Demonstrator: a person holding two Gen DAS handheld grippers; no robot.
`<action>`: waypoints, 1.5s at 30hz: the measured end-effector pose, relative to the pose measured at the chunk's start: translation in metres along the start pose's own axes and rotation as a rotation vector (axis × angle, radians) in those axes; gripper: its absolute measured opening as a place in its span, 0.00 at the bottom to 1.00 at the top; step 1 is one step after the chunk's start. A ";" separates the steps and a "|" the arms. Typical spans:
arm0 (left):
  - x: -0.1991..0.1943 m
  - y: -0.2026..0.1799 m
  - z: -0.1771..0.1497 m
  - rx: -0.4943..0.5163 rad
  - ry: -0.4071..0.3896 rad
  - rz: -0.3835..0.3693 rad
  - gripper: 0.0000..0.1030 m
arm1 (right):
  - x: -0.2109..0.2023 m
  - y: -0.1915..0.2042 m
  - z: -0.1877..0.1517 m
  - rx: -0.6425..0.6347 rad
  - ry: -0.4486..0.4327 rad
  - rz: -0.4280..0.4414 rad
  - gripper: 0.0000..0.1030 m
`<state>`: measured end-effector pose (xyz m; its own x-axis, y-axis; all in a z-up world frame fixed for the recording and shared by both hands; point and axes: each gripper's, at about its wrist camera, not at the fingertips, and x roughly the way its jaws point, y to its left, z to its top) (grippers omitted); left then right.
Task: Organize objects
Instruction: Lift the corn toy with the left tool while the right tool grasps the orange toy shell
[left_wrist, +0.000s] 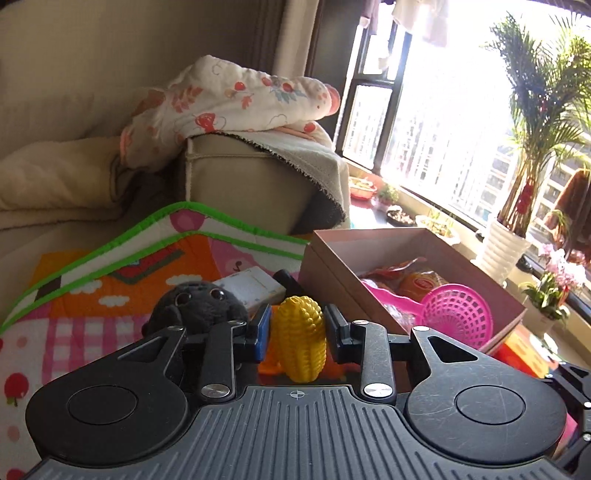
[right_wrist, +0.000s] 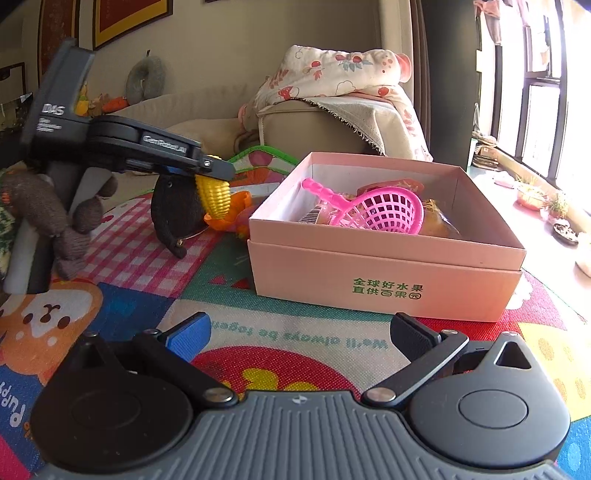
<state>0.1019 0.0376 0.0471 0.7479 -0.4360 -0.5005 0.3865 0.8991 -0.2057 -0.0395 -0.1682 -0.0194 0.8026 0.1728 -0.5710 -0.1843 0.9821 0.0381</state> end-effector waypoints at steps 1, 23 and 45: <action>-0.016 0.001 -0.009 -0.025 -0.006 -0.019 0.33 | 0.001 0.001 0.000 -0.003 0.003 -0.003 1.00; -0.096 0.009 -0.110 -0.157 0.057 0.012 0.33 | -0.006 0.041 0.024 -0.159 0.046 -0.064 1.00; -0.112 0.052 -0.114 -0.401 -0.048 -0.062 0.33 | 0.182 0.094 0.168 -0.297 0.205 -0.190 0.65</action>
<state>-0.0234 0.1371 -0.0036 0.7578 -0.4826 -0.4391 0.1977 0.8112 -0.5503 0.1842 -0.0322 0.0178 0.7141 -0.0576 -0.6977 -0.2233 0.9258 -0.3050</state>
